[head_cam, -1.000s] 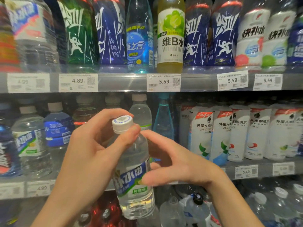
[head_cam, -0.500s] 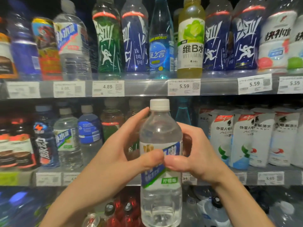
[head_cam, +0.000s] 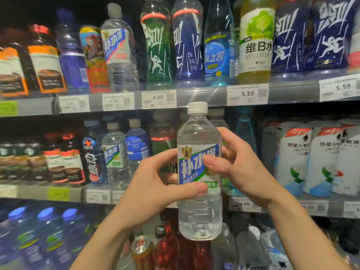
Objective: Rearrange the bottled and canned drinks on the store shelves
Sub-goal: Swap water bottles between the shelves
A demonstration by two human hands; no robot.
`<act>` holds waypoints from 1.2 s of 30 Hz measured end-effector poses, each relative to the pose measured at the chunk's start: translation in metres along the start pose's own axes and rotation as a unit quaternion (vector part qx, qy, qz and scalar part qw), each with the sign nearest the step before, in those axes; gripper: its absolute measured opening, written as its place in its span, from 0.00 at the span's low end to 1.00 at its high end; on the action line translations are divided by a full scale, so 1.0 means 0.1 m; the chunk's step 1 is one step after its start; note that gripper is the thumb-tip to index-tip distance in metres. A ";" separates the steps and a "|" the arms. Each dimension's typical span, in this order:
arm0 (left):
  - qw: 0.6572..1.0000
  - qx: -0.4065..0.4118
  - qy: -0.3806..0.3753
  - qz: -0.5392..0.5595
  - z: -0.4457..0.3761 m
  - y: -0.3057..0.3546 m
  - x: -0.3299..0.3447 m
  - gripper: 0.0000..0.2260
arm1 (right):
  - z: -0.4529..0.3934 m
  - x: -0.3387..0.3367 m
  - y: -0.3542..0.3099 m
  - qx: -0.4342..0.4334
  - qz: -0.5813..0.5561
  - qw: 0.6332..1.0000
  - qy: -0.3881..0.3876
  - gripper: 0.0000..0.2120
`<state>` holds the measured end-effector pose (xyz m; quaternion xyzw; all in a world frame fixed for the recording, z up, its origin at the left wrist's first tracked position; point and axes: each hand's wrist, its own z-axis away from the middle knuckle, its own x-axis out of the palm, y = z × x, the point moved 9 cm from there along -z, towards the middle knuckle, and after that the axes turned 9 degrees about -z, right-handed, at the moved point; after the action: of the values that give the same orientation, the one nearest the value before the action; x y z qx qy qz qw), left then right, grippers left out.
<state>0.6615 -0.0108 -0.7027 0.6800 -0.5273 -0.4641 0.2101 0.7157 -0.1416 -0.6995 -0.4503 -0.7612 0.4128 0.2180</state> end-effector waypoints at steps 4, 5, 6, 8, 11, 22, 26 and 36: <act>0.998 -0.019 0.043 0.046 0.09 -0.10 -0.18 0.20 | -0.03 0.18 0.07 0.018 0.015 0.999 -0.022 0.38; 0.997 -0.022 0.052 0.049 0.12 -0.11 -0.23 0.19 | -0.04 0.23 0.10 0.038 -0.012 0.999 -0.032 0.37; 0.997 -0.025 0.059 0.052 0.15 -0.11 -0.27 0.19 | -0.04 0.28 0.11 0.054 -0.035 0.997 -0.043 0.37; 0.996 -0.030 0.067 0.053 0.19 -0.11 -0.34 0.21 | -0.04 0.35 0.10 0.065 -0.056 0.995 -0.057 0.34; 0.996 -0.029 0.074 0.048 0.23 -0.10 -0.44 0.23 | -0.04 0.42 0.12 0.060 -0.044 0.994 -0.081 0.26; 0.995 0.000 0.067 0.069 0.15 0.01 -0.36 0.23 | -0.03 0.34 -0.02 -0.021 0.000 0.999 -0.032 0.25; 0.996 0.005 0.066 0.062 0.12 0.00 -0.33 0.23 | -0.03 0.30 -0.04 -0.033 0.011 0.999 -0.012 0.24; 0.998 0.003 0.058 0.026 0.06 -0.08 -0.27 0.19 | -0.04 0.28 0.05 -0.022 0.007 0.999 -0.029 0.20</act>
<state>0.6605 0.0179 -0.7011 0.6921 -0.5331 -0.4171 0.2506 0.7070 -0.1145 -0.7031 -0.4485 -0.7724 0.4106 0.1832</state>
